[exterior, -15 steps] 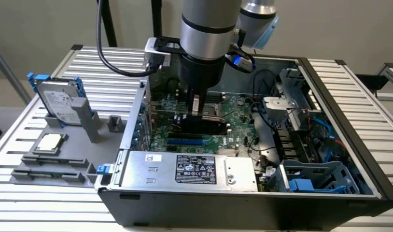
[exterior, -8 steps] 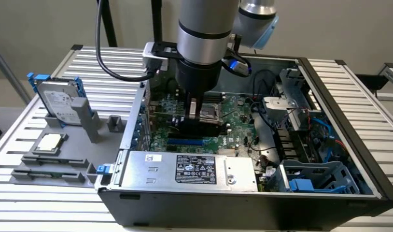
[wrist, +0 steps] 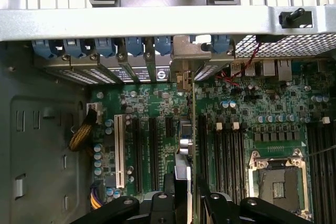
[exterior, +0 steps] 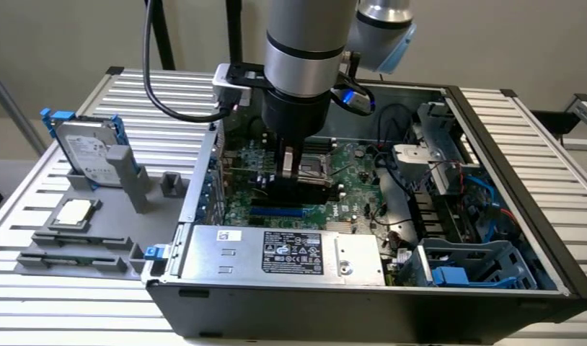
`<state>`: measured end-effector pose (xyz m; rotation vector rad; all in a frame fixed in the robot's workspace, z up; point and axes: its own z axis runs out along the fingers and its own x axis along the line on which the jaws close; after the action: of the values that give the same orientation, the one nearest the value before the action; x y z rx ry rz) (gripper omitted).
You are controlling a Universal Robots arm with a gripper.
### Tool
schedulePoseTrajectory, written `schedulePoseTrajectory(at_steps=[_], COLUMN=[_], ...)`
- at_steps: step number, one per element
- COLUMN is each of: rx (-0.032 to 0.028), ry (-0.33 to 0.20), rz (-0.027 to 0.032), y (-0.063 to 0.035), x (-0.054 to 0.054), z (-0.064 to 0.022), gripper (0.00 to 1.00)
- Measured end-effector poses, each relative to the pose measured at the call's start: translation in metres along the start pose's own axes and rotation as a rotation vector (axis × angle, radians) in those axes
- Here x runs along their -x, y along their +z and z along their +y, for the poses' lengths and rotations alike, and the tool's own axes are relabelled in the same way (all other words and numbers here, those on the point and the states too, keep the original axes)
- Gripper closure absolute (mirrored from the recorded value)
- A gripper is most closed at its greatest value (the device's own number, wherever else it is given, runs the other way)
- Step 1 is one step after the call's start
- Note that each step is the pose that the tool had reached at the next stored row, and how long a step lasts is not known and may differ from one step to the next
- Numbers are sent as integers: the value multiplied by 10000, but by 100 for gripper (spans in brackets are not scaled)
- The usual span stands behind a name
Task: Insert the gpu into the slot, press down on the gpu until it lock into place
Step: 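Insert the gpu into the slot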
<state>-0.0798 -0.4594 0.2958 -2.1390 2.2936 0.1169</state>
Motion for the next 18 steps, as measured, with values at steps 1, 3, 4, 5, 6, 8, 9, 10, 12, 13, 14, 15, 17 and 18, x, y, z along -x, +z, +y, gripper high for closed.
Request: schedulePoseTrajectory(at_steps=[1,3,4,5,6,8,9,10,12,13,14,15,17,18], rx=[0,1,1,1,1,0,1,2,1,1,1,0,0,1], ry=[1,0,0,2,3,5,6,6,6,6,6,6,6,6], rz=[0,1,1,1,1,1,1,4,1,2,1,1,-2,1], y=[0,0,0,0,1,4,4,4,6,6,6,8,18,25], x=[2,4,5,8,10,13,14,14,14,14,14,14,14,13], z=[0,0,0,1,1,1,2,2,2,1,2,1,1,1], gripper=[74,74,74,74,74,74,74,74,74,74,74,74,74,74])
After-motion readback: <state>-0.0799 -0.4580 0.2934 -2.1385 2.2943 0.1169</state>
